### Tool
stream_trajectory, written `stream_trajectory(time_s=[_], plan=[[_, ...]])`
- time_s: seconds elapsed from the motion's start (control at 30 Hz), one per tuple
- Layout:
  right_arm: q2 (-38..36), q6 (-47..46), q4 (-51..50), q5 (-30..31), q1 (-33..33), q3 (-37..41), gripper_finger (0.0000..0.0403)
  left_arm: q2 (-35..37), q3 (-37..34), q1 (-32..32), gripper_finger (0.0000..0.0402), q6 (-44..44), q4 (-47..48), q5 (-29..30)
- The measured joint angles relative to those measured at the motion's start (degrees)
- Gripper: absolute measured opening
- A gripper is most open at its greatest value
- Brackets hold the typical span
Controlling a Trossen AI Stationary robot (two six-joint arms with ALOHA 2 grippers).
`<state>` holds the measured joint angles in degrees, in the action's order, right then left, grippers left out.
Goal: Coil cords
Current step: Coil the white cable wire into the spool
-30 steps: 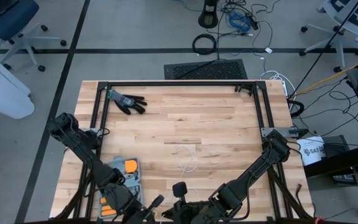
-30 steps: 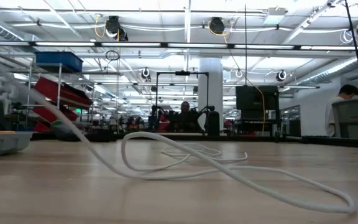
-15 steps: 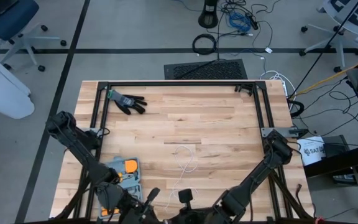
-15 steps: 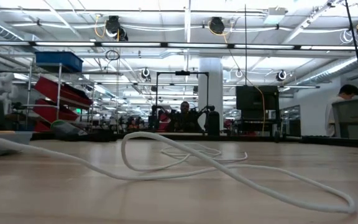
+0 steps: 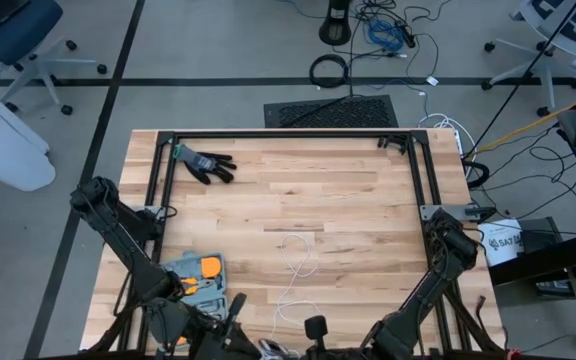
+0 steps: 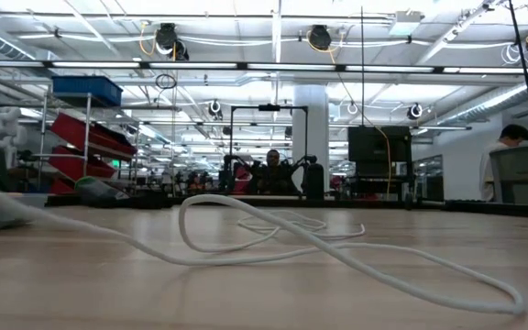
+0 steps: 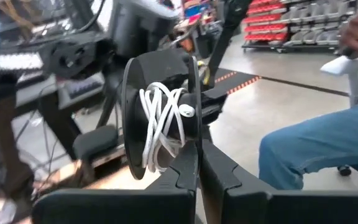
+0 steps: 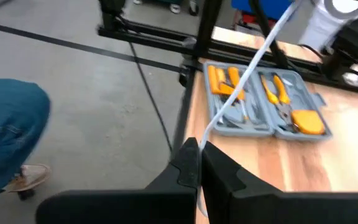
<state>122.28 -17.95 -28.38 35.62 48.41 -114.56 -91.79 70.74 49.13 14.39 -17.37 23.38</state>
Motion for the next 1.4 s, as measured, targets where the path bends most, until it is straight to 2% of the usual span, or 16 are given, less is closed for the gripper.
stream_trajectory(time_s=[0.23,0.7,1.0,1.2,1.4], plan=[[-0.01,-4.62,-5.16,2.44,1.52,-0.02,0.0,0.74,0.0,0.04,0.0006,-6.45,7.46,3.63],[-2.31,-10.81,-14.14,2.05,3.48,-0.02,0.0,0.82,0.0,0.04,0.0006,-11.75,12.76,6.02],[-4.86,-4.89,-13.96,5.49,3.86,-0.02,0.0,0.89,0.02,0.04,0.0006,-16.43,15.57,6.0],[-6.85,1.12,-13.03,12.09,3.48,-0.02,0.0,0.89,0.02,0.04,0.0006,-20.79,16.96,3.56],[-7.76,9.03,-9.28,12.29,0.75,-0.02,0.0,0.89,0.02,0.04,0.0006,-21.64,16.39,1.2]])
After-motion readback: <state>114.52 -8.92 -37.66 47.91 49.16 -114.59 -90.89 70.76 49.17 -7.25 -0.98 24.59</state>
